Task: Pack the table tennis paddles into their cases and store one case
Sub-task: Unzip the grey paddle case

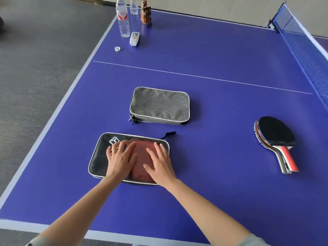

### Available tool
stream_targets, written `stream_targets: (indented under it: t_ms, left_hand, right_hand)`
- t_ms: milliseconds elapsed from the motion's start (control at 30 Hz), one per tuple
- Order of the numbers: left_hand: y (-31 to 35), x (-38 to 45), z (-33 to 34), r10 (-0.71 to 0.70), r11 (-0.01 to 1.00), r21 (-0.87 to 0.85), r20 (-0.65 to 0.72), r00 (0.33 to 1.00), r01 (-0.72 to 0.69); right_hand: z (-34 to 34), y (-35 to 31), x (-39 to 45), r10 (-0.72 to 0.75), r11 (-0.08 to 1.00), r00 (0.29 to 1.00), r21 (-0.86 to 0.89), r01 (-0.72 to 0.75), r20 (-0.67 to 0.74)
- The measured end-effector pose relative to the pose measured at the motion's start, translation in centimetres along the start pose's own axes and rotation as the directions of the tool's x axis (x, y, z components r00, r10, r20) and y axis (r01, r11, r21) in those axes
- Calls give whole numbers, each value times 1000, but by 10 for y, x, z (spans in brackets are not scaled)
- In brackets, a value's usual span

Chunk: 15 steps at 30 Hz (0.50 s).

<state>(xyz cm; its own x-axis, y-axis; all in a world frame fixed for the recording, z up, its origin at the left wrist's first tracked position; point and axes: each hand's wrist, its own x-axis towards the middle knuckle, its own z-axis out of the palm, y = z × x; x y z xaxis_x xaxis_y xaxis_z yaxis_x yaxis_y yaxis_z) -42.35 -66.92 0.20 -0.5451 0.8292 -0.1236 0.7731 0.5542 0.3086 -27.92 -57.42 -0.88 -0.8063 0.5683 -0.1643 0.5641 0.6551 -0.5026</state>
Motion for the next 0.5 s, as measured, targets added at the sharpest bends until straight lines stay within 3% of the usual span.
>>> stream_targets:
  t_ms: [133, 300, 500]
  left_hand:
    - [22, 49, -17, -15, 987, -159, -111, 994, -3]
    - [38, 119, -31, 20, 988, -151, -143, 989, -42]
    - [30, 185, -23, -331, 882, -369, -42, 943, 293]
  right_hand:
    - [-39, 23, 26, 93, 987, 975, 147, -64, -202]
    - [-81, 53, 80, 266, 956, 928, 198, -218, -261]
    - [-100, 93, 138, 458, 875, 848, 301, -378, -267]
